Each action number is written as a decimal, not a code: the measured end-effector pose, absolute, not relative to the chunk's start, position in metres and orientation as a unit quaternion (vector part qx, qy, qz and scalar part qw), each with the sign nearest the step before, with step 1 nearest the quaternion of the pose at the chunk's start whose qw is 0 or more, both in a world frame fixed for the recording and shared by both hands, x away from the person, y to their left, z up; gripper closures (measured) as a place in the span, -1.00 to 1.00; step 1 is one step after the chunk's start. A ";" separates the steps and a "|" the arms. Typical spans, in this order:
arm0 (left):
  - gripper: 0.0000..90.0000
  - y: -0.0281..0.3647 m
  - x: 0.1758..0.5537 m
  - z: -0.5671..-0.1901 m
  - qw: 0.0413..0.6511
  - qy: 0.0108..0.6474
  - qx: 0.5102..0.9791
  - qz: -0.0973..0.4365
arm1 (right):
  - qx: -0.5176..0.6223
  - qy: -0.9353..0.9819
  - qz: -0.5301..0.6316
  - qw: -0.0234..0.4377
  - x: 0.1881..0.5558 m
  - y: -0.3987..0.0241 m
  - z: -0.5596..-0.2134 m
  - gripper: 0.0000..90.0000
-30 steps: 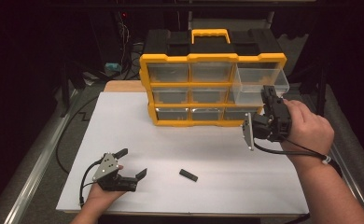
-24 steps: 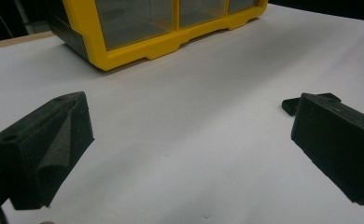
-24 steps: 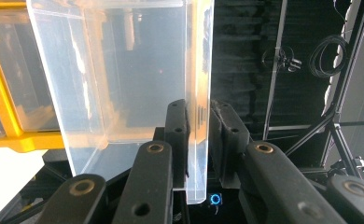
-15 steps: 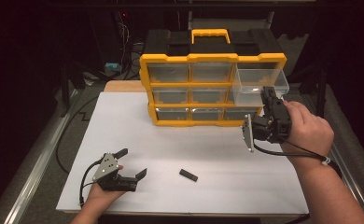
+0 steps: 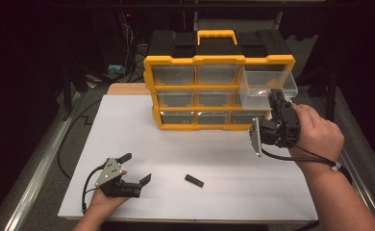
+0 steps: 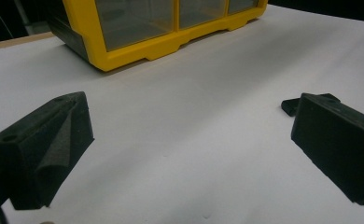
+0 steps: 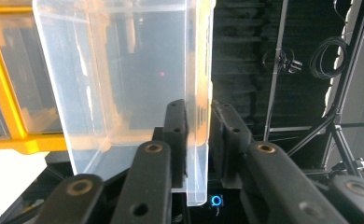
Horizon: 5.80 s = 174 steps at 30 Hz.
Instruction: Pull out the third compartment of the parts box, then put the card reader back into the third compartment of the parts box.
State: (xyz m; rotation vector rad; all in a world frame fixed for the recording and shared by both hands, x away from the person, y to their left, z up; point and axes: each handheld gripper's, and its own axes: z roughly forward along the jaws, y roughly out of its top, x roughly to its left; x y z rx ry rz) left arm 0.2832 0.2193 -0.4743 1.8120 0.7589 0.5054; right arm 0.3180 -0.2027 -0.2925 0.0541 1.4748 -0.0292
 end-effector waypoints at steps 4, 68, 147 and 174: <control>-1.00 0.219 0.284 -0.474 0.528 0.319 0.758 0.211 | 0.023 0.675 -0.002 0.737 0.313 -0.200 -0.291 0.55; -1.00 0.223 0.288 -0.473 0.534 0.332 0.750 0.206 | 0.048 0.810 0.031 0.584 0.287 -0.197 -0.475 -0.29; -1.00 0.235 0.293 -0.470 0.509 0.380 0.744 0.208 | 0.410 0.735 0.463 0.277 0.297 -0.236 -0.461 -0.99; -1.00 0.233 0.292 -0.468 0.517 0.377 0.741 0.205 | 0.417 0.768 0.407 0.265 0.296 -0.229 -0.461 -0.99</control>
